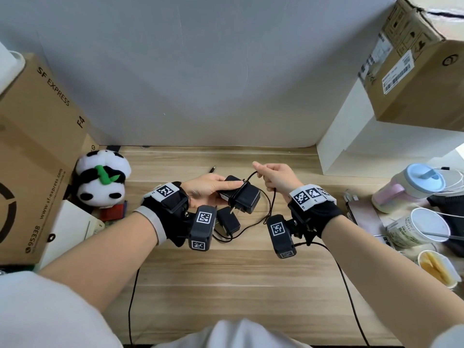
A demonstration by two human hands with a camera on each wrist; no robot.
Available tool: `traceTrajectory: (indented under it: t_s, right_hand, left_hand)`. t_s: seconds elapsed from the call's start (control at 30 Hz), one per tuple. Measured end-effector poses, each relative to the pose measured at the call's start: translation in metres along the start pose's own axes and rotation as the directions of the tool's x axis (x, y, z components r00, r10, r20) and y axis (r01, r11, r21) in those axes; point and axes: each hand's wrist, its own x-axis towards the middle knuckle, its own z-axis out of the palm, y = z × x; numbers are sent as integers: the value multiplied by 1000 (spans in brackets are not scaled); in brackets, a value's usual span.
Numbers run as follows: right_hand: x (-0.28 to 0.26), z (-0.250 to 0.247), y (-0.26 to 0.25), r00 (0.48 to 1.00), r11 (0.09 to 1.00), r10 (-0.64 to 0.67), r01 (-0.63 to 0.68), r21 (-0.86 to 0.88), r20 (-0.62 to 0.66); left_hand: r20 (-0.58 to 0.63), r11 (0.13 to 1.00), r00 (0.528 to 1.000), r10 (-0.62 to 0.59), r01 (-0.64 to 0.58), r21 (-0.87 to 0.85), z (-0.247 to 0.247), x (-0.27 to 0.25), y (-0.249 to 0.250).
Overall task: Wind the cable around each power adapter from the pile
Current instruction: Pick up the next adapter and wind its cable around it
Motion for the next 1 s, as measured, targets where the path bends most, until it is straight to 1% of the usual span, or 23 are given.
traceTrajectory:
  t_s: [0.07, 0.1, 0.13, 0.2, 0.23, 0.3, 0.37, 0.47, 0.53, 0.63, 0.77, 0.83, 0.9, 1.0]
  right_hand:
    - [-1, 1, -6, 998, 996, -51, 47, 80, 46]
    - [-2, 3, -8, 994, 992, -78, 70, 101, 74]
    - [-4, 6, -9, 989, 990, -106, 95, 106, 102]
    - [-7, 12, -8, 977, 986, -156, 144, 89, 149]
    - [-8, 15, -7, 971, 983, -174, 163, 82, 161]
    - [-9, 17, -4, 967, 978, -200, 187, 92, 155]
    - [-9, 16, -4, 968, 975, -211, 199, 101, 138]
    - [-11, 12, -1, 959, 967, -251, 242, 82, 132]
    - [-12, 12, 4, 954, 963, -267, 259, 77, 135]
    - [-12, 10, 10, 961, 969, -245, 238, 69, 129]
    - [-13, 7, 13, 964, 980, -196, 195, 25, 180]
    - [-13, 7, 13, 965, 986, -169, 168, 23, 202]
    - [-11, 7, 14, 968, 992, -128, 125, 28, 217]
    - [-8, 5, 17, 966, 999, -32, 30, 11, 257]
  left_hand:
    - [-65, 996, 998, 8, -2, 86, -1, 1, 2]
    - [-118, 995, 993, 27, -15, 102, -2, 3, 3]
    - [-181, 995, 982, 52, -35, 99, -2, 5, 4]
    - [-307, 994, 946, 106, -90, 64, -1, 9, 5]
    - [-353, 993, 928, 122, -115, 40, 0, 10, 6]
    - [-405, 988, 906, 127, -153, -32, 3, 11, 9]
    - [-448, 973, 889, 96, -178, -145, 6, 11, 10]
    - [-506, 915, 862, 28, -226, -333, 4, 14, 9]
    - [-489, 869, 872, -2, -240, -432, 3, 16, 8]
    - [-433, 818, 901, 2, -250, -518, 4, 13, 8]
    - [-402, 782, 915, 21, -266, -564, 11, 10, 9]
    - [-377, 768, 926, 17, -254, -589, 14, 10, 8]
    - [-304, 767, 953, 14, -206, -608, 15, 9, 10]
    - [-148, 799, 989, 14, -101, -594, 13, 6, 13]
